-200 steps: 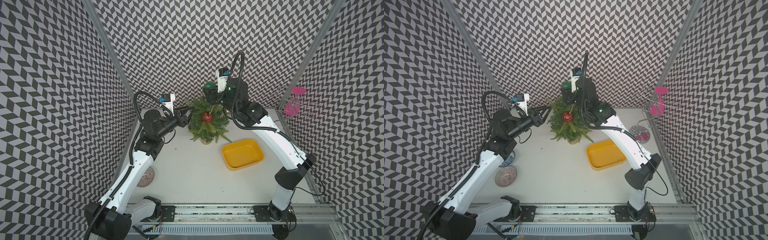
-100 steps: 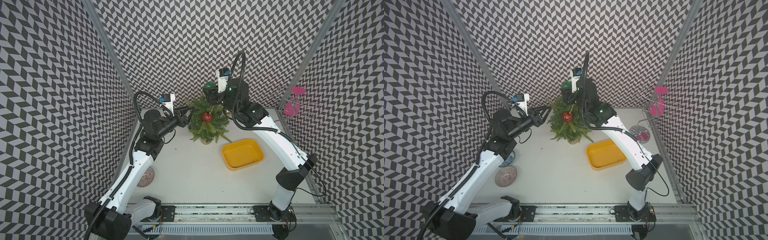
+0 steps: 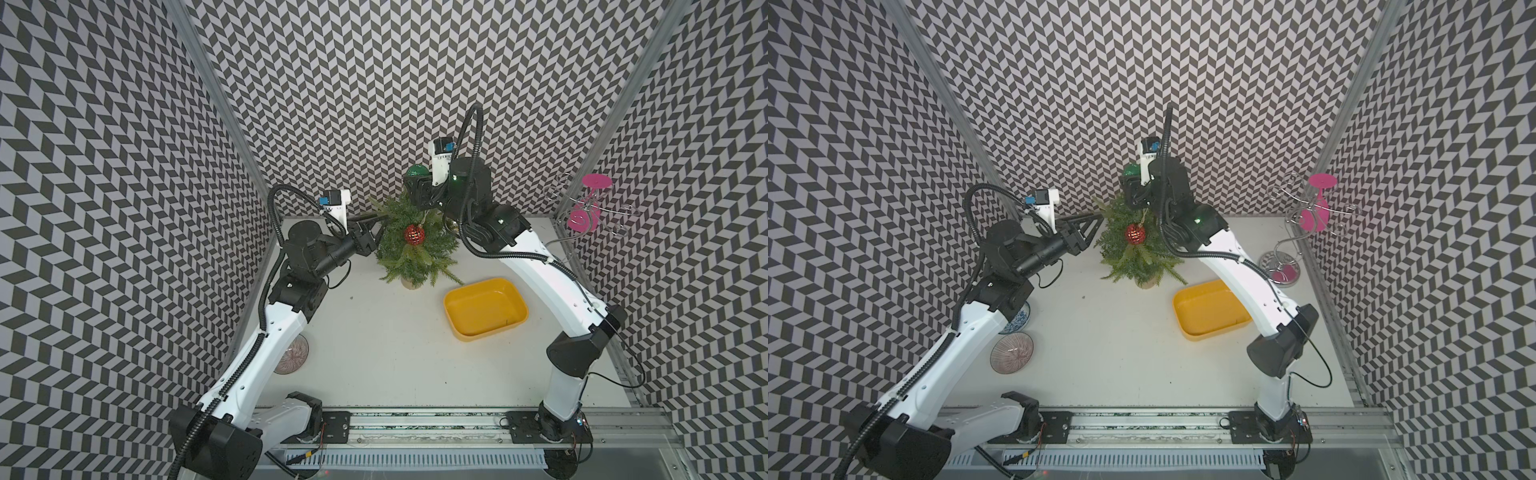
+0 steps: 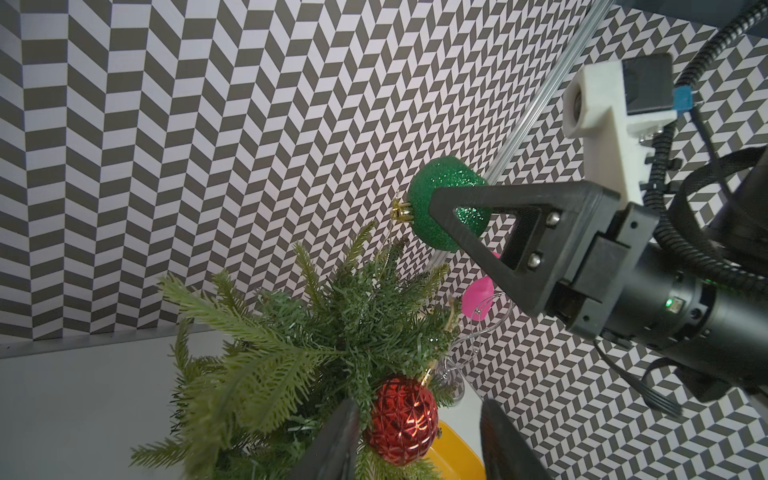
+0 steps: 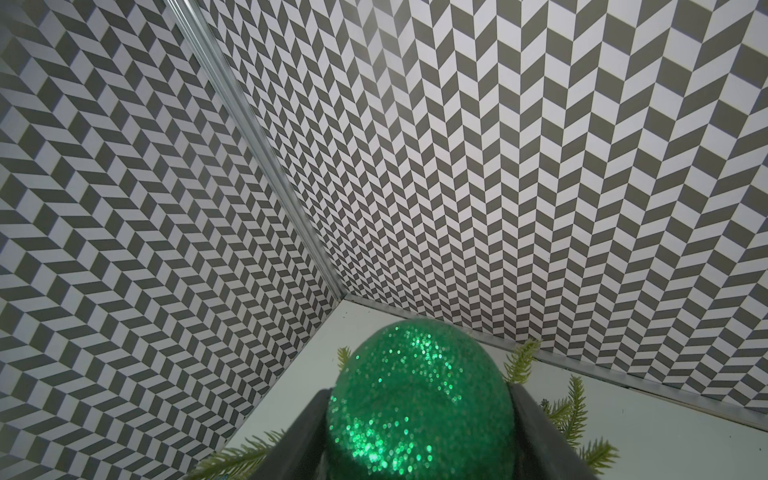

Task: Decorate the small christmas tree with ornaments
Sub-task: Hang an ornament on the christmas tree.

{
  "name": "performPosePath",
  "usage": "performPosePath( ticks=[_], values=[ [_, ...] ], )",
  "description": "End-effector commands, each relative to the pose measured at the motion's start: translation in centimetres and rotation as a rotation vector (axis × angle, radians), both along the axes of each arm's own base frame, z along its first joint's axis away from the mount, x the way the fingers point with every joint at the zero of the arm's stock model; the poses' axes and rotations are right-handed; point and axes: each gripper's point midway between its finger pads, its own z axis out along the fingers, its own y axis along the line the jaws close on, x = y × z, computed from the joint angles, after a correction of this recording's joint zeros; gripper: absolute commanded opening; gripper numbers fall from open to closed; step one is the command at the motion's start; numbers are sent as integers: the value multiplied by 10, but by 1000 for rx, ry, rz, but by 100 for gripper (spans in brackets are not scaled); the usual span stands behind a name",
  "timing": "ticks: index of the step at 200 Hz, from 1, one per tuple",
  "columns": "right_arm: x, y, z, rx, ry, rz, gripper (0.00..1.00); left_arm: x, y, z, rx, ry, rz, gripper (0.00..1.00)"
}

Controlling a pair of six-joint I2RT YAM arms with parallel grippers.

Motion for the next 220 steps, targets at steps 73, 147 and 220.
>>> performPosePath(
  ticks=[73,147,220],
  values=[
    [10,4,8,13,-26,-13,58,-8,5,8,-4,-21,10,50],
    [6,10,8,8,-26,25,58,-8,6,8,-3,-22,17,49],
    [-5,26,7,-15,-30,105,58,-8,7,7,-2,-20,20,49]
  ],
)
